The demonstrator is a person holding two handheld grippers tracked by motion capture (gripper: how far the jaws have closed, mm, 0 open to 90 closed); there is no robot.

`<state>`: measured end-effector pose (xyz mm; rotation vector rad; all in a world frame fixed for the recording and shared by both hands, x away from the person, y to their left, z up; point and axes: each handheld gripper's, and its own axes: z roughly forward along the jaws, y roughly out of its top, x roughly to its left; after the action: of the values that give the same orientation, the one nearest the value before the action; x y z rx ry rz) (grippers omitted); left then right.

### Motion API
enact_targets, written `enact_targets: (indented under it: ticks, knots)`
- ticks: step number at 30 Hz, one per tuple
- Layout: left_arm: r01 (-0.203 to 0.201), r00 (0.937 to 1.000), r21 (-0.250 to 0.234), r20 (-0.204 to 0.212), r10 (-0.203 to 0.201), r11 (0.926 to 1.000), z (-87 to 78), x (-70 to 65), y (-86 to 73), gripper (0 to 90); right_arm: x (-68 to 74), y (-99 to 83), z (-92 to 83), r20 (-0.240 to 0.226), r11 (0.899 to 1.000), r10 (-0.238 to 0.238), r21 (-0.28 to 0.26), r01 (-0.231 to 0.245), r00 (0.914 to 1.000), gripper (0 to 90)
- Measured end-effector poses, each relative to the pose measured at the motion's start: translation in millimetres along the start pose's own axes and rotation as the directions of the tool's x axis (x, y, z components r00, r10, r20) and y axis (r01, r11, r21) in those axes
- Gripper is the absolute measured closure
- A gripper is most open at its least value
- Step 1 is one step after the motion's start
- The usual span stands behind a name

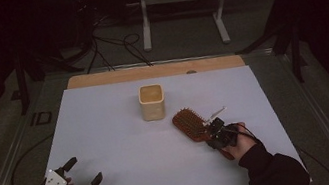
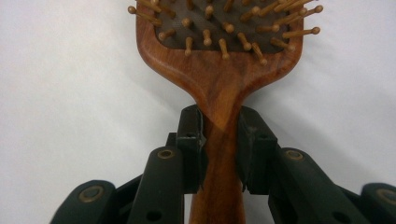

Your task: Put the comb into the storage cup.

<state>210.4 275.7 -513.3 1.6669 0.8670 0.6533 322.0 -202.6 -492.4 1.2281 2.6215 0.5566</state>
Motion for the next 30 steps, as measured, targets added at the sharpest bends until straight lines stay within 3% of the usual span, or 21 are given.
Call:
enact_targets:
  ticks: [11,14,22,25,30]
  knots:
    - [0.000,1.0000,0.003,-0.001,0.000,1.0000,0.2,0.0,-0.2,0.2,-1.2,-0.9,-9.4,-0.034,0.995,-0.018,-0.095,0.015,0.9993,72.8]
    - [0.001,1.0000,0.002,0.000,-0.001,1.0000,0.4,0.0,-0.3,0.2,-1.9,-1.5,-12.8,-0.024,0.992,-0.030,-0.123,0.027,0.9992,72.8]
    - [0.003,1.0000,0.004,-0.001,-0.003,1.0000,0.6,0.2,-0.5,0.2,-1.1,-3.5,-18.6,-0.044,0.977,-0.077,-0.203,0.067,0.9960,72.8]
    - [0.003,1.0000,0.004,-0.001,-0.003,1.0000,0.8,0.2,-0.7,0.2,-0.1,-3.1,-20.5,-0.031,0.971,-0.082,-0.227,0.073,0.9961,72.8]
    - [0.004,1.0000,0.005,0.000,-0.004,1.0000,0.8,0.4,-0.8,0.2,-1.0,-2.3,-24.6,-0.051,0.965,-0.091,-0.250,0.076,0.9945,72.8]
